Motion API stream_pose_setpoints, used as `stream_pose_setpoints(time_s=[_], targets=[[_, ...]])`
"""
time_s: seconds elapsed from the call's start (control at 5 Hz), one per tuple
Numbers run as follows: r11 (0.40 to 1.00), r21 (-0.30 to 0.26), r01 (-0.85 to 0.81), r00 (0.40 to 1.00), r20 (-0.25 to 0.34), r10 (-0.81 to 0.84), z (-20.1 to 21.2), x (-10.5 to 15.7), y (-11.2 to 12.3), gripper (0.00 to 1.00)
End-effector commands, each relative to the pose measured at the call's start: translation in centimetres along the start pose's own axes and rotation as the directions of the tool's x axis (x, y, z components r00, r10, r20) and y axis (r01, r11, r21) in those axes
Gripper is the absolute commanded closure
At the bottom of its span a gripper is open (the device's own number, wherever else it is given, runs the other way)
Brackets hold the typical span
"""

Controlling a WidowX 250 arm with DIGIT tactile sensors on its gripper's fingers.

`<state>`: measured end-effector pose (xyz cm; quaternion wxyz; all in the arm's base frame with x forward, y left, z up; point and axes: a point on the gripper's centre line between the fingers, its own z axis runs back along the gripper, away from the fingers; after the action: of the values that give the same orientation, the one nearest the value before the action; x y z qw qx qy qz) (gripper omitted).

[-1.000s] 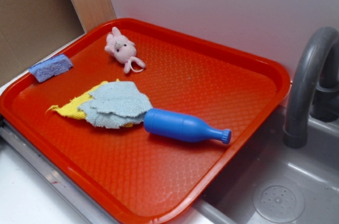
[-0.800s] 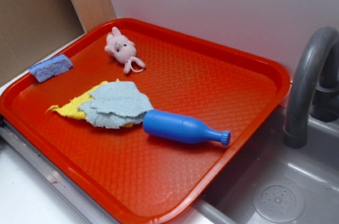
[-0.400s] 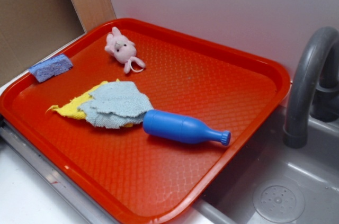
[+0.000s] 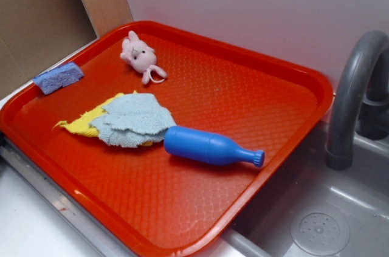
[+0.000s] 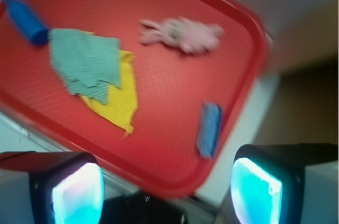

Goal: Grab the blue bottle.

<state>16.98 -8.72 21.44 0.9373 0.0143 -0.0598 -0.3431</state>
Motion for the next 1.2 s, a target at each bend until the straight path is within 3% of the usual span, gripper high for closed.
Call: stream_pose_setpoints(time_s=[0.0,0.2,0.4,0.6,1.0], targets=[[0.946,-0.067,0.318,0.943,0.128,-0.308,-1.7,4.2,-5.2,0.00],[0.910,-0.083,0.406,0.912,0.099,-0.398,-2.8,6.3,-7.5,0.00],[0.853,-0.129,0.506,0.862,0.106,-0.495,-5.1,8.9,-10.2,0.00],[0.819,-0.155,0.553,0.833,0.084,-0.546,-7.4,10.4,-12.9,0.00],[0.774,-0.187,0.605,0.792,0.034,-0.610,-11.7,12.1,-16.2,0.00]])
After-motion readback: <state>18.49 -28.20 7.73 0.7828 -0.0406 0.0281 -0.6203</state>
